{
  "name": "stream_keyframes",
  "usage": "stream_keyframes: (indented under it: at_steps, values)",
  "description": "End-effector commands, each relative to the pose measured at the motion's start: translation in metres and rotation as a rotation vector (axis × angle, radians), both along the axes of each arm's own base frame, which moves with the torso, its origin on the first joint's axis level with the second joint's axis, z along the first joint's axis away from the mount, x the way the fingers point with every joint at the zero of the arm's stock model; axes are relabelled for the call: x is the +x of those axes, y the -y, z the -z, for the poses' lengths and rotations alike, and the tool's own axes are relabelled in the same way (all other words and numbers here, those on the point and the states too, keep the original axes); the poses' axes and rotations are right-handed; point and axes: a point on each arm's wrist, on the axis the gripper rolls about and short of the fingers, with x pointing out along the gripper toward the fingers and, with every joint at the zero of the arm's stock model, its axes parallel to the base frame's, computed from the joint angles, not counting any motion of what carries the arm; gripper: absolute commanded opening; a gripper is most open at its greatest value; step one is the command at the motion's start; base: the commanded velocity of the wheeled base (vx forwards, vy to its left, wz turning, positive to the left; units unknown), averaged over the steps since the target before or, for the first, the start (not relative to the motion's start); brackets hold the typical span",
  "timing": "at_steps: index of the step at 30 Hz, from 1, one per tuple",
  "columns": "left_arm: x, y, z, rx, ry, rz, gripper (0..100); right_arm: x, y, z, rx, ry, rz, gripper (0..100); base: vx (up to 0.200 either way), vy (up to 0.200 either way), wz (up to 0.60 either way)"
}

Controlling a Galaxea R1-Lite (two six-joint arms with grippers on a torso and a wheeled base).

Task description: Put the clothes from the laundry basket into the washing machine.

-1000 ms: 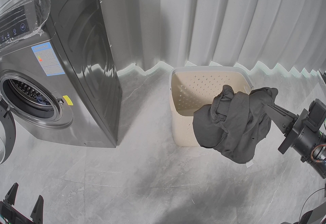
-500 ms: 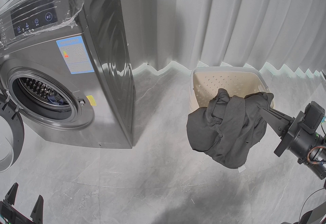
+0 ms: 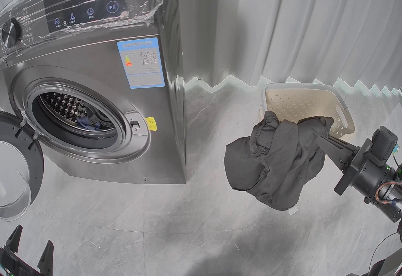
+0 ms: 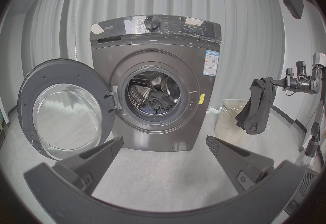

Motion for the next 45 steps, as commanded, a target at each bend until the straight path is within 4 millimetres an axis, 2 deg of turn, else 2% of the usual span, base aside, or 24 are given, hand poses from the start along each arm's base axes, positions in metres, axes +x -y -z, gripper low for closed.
stream_keyframes:
  at_steps: [1,8,15,45]
  values:
    - [-0.0003,0.0000,0.0045,0.000,0.003,-0.001,100,0.0006,-0.0005,0.0009,-0.003,-0.004,0.000,0,0.000,0.000,0.00]
    - [-0.0003,0.0000,0.0045,0.000,0.003,-0.001,100,0.0008,-0.0007,0.0001,0.000,-0.002,0.000,0,-0.143,0.000,0.00]
    - [-0.0003,0.0000,0.0045,0.000,0.003,-0.001,100,0.0013,-0.0010,0.0007,-0.001,-0.005,0.000,0,0.000,0.000,0.00]
    - [-0.0003,0.0000,0.0045,-0.002,0.003,-0.001,100,0.0023,-0.0004,-0.0005,0.003,-0.003,0.007,0,0.000,0.200,0.00]
